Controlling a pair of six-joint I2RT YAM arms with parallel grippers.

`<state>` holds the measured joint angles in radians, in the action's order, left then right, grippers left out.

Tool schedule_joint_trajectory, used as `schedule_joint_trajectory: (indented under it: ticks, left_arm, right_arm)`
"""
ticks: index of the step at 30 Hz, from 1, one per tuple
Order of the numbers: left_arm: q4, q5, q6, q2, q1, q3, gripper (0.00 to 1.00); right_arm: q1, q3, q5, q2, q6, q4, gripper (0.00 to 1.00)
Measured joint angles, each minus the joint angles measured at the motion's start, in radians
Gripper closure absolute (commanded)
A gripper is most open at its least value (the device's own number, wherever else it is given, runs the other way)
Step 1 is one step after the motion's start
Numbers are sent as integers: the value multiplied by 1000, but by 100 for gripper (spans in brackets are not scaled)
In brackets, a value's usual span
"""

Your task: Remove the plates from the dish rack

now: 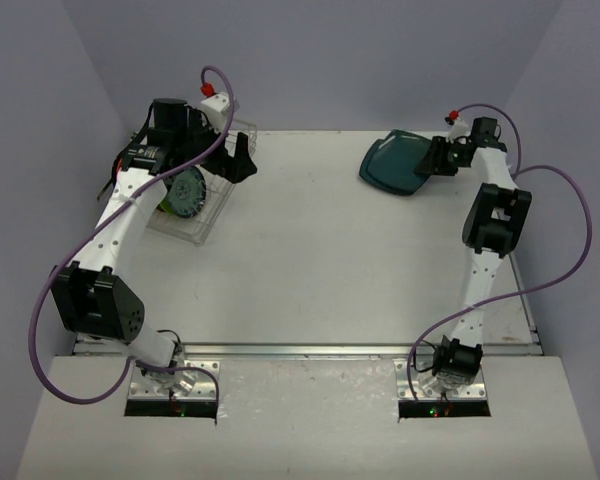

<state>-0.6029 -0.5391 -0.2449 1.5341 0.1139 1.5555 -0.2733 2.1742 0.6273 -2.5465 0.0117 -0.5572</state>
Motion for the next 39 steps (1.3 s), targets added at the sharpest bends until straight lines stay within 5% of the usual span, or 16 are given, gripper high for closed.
schedule_joint_trajectory:
  ticks: [6,27,39]
  left_arm:
    - [0,-9,0,0,0,0,0]
    - [-8,-22,0,0,0,-7,0]
    - [8,56,43,0,-22,-32,0]
  right_arm:
    - [1,-1,-111,0,-18,46,28]
    - [79,-5,-226,-1,-74,108,21]
    - [117,-43,-315,26,-102,104,1]
